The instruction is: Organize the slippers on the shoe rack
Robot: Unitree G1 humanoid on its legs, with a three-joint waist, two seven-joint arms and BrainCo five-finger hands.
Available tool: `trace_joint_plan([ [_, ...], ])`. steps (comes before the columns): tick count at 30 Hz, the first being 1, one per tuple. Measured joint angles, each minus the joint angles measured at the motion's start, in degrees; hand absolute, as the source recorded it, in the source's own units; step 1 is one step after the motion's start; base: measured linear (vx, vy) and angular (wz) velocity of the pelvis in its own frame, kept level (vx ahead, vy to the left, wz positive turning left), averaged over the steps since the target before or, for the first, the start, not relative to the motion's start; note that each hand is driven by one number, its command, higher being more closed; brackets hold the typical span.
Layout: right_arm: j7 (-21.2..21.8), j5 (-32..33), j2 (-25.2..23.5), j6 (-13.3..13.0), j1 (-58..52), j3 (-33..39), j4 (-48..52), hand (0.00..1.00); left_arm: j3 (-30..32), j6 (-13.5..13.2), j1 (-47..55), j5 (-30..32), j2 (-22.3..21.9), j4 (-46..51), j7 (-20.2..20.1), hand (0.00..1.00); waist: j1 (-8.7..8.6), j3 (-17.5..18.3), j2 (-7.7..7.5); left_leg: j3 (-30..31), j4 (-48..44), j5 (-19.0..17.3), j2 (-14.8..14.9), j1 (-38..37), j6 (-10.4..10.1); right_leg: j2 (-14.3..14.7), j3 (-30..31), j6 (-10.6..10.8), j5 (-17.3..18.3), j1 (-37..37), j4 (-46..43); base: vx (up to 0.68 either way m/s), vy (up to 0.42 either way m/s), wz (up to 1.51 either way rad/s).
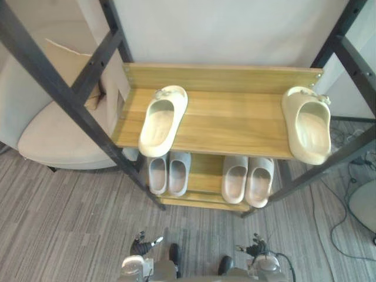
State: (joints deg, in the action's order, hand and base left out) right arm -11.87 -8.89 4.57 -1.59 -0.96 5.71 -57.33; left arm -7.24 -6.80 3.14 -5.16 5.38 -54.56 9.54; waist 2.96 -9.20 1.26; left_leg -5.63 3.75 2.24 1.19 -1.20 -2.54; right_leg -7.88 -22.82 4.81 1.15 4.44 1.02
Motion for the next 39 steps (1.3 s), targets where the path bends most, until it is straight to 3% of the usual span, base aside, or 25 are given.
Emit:
trace_joint_plan([
  [3, 0.0, 0.0, 0.0, 0.0, -0.2, 0.8, 0.0, 0.00, -5.8, -0.1, -0.1, 0.6, 0.4, 3.5, -1.1, 0.00, -0.03, 0.1, 0.04, 0.0, 0.7, 0.4, -0.4, -1.0, 0.3, 0.1, 0.0, 0.1, -1.0, 1.3, 1.5, 0.00, 0.000, 0.00],
  [8, 0.2, -0.1, 0.0, 0.0, -1.4, 0.9, -0.1, 0.00, -17.5, -0.9, 0.0, 0.5, 0.6, 18.0, -4.4, 0.00, -0.26, 0.8, -0.07, 0.1, 2.1, 0.8, -1.2, -1.9, 0.8, -0.2, 0.1, 0.5, -1.8, 2.1, 2.6, -0.01, 0.027, 0.00],
  [12, 0.5, -0.2, 0.0, 0.0, -1.4, 0.9, -0.1, 0.00, -23.0, -1.8, 0.1, -0.7, 0.9, 26.1, -6.7, 0.00, -0.75, 1.0, -0.02, 0.2, 2.1, 0.9, -1.4, -2.9, 0.9, -0.3, 0.0, 0.5, -1.8, 3.4, 3.2, 0.01, 0.002, 0.01],
  [20, 0.6, -0.6, 0.6, -0.1, -1.3, 0.7, 0.2, 0.00, -34.9, -2.7, -2.0, -5.5, 1.8, 41.2, -9.8, 0.00, -2.23, 2.9, 1.84, 0.6, 2.1, 0.8, -1.3, -3.6, 0.8, -0.1, -0.1, 0.5, -1.8, 4.1, 3.3, 0.00, 0.001, 0.01],
  [25, 0.6, -2.4, 1.4, -0.1, -1.5, -1.2, 0.2, 0.00, -35.2, -3.0, -4.7, -7.7, 1.9, 47.4, -9.4, 0.00, -2.95, 3.5, 2.00, 0.2, 2.1, 0.7, -1.1, -4.5, 0.8, 0.0, 0.3, 0.3, -1.8, 4.8, 3.6, -0.03, 0.005, -0.05],
  [32, 0.2, -2.5, 2.2, 0.0, -1.5, -5.5, 0.3, 0.00, -33.8, -4.7, -8.0, -8.7, 2.9, 59.5, -4.6, 0.00, -2.99, 4.7, 2.41, 0.2, 2.1, 0.6, -1.0, -4.3, 0.5, 0.2, 0.3, 0.2, -1.6, 4.8, 4.4, -0.01, 0.005, -0.01],
  [39, 0.0, -4.3, 2.4, 0.6, -1.3, -7.0, 0.0, 0.00, -25.3, -5.8, -19.9, -8.6, 2.7, 64.8, 0.1, 0.00, -3.19, 5.4, 2.83, 0.3, 2.1, 0.6, -1.0, -4.0, 0.5, 0.0, 0.3, 0.3, -2.0, 4.6, 4.0, 0.03, 0.006, 0.01],
])
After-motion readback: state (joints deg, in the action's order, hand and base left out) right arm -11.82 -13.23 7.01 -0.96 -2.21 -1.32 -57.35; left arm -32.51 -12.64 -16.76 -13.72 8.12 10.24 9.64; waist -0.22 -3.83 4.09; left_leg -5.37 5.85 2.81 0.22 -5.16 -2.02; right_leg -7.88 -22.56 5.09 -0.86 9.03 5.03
